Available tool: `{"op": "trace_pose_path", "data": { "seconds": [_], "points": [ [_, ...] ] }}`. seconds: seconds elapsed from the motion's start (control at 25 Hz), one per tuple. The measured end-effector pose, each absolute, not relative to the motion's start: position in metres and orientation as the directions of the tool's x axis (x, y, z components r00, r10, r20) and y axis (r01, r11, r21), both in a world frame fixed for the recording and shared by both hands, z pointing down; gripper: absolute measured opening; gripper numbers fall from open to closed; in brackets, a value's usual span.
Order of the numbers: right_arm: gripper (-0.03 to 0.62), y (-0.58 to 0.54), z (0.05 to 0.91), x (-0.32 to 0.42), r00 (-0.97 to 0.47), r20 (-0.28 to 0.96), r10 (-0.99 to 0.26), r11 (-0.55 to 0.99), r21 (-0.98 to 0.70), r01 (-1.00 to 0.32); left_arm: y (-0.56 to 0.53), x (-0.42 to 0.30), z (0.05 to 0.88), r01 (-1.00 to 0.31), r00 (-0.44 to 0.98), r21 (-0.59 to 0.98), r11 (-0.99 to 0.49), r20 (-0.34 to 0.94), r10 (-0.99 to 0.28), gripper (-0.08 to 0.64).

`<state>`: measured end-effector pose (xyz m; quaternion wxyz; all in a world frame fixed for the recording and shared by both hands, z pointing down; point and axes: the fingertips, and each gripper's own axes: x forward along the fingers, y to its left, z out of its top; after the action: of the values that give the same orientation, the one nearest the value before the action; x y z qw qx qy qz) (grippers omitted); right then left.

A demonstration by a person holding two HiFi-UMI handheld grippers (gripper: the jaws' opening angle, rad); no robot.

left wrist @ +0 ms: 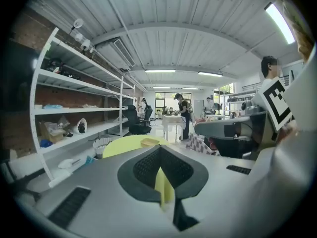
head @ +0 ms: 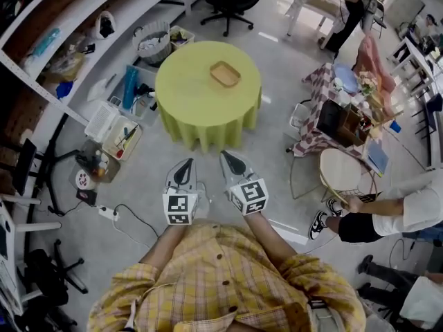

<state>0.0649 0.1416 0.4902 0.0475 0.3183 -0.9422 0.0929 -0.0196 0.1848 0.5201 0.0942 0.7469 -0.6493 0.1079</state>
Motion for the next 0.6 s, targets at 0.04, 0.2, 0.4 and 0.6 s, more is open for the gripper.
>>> {"op": "trace_pose_path", "data": {
  "seconds": [0.04,0.2,0.4,0.6],
  "points": [
    [-0.003,0.133,0.491,0.059,-0.789,0.153,-0.595,0.776,-0.147,-0.614,0.176,-0.023,0.519,-0.987,0.145,-0.023,-0.158,0.289,-0.946,0.002],
    [-0.003,0.101,0.493,0.037,-0.772,0.175,-0.611,0.756,-0.158,-0.635,0.146,-0.038,0.516,-0.976,0.19,-0.05,-0.214,0.298,-0.935,0.002],
    [-0.003,0.064,0.492,0.011,-0.758,0.181,-0.627,0.745,-0.147,-0.651,0.107,-0.065,0.517,-0.972,0.209,-0.046,-0.232,0.292,-0.933,0.002],
    [-0.003,0.029,0.489,-0.012,-0.736,0.188,-0.651,0.725,-0.137,-0.676,0.07,-0.094,0.517,-0.97,0.225,-0.024,-0.242,0.289,-0.931,0.002]
  ]
}}
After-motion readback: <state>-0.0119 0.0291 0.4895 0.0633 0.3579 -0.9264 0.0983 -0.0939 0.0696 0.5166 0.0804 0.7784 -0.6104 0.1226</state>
